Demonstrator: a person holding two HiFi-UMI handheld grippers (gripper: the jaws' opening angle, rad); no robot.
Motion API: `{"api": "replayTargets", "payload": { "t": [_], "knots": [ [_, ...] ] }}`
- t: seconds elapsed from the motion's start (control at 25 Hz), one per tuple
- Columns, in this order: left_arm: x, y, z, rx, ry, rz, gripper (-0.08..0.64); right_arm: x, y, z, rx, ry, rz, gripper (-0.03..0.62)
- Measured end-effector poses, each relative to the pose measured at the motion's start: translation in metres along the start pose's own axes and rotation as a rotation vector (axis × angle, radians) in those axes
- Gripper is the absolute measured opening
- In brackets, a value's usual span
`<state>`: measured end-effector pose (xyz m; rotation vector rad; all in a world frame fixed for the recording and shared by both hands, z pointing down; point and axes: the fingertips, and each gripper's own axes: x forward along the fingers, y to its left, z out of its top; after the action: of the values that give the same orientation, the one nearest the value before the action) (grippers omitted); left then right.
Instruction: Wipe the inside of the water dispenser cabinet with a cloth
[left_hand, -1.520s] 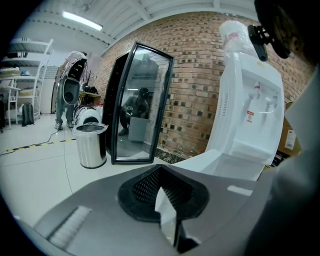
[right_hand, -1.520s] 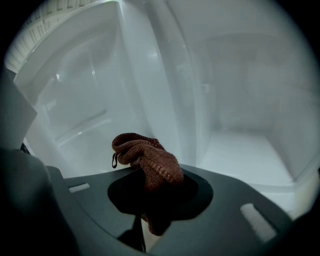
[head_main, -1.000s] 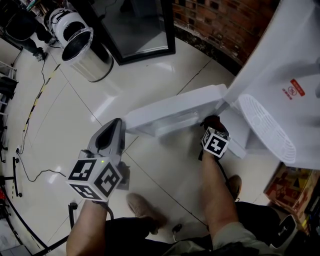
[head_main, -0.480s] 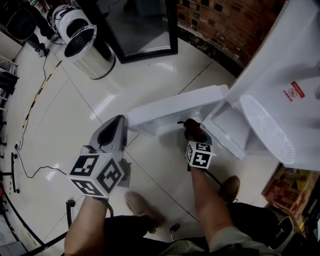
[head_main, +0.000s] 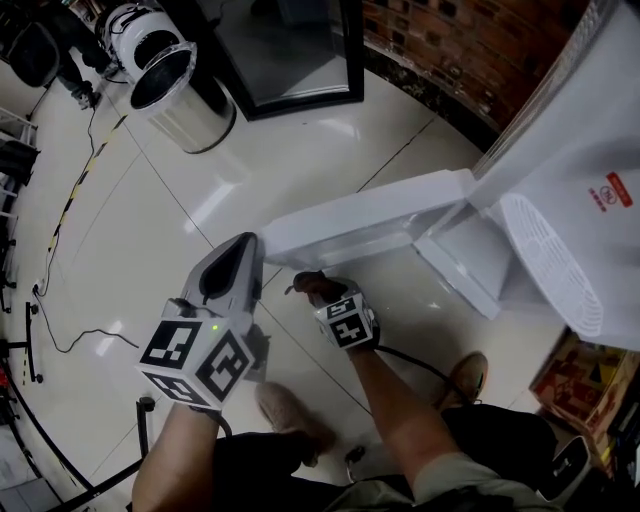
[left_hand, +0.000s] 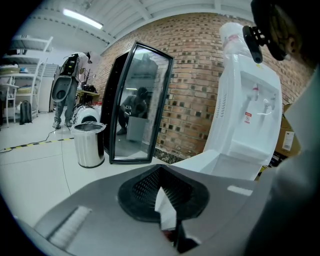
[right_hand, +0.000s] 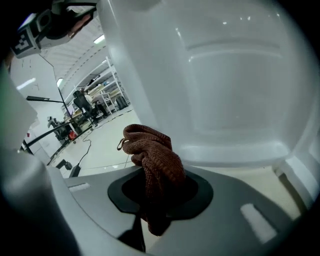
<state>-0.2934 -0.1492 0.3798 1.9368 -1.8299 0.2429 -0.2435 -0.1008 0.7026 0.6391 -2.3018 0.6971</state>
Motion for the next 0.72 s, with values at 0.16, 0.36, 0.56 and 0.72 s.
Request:
{"api": "replayTargets", "payload": {
  "t": [0.16,0.36,0.56,0.72],
  "knots": [
    [0.000,0.001,0.000,-0.003,0.001,-0.006,-0.002,0.015,-0.008,-0.004,0.006,0.031,-0.020,0.104],
    [0.000,0.002,0.000,-0.006,0.002,-0.012,-0.002,0.018,-0.024,0.001,0.023,0.030,-0.084,0.104],
    [0.001,0.003,0.001,-0.004,0.001,-0.008,-0.002,0.005,-0.062,0.010,0.070,-0.018,-0.199,0.104],
    [0.001,0.004,0.002,-0.002,0.001,0.003,-0.002,-0.009,-0.088,0.014,0.121,-0.028,-0.252,0.104]
  ]
}}
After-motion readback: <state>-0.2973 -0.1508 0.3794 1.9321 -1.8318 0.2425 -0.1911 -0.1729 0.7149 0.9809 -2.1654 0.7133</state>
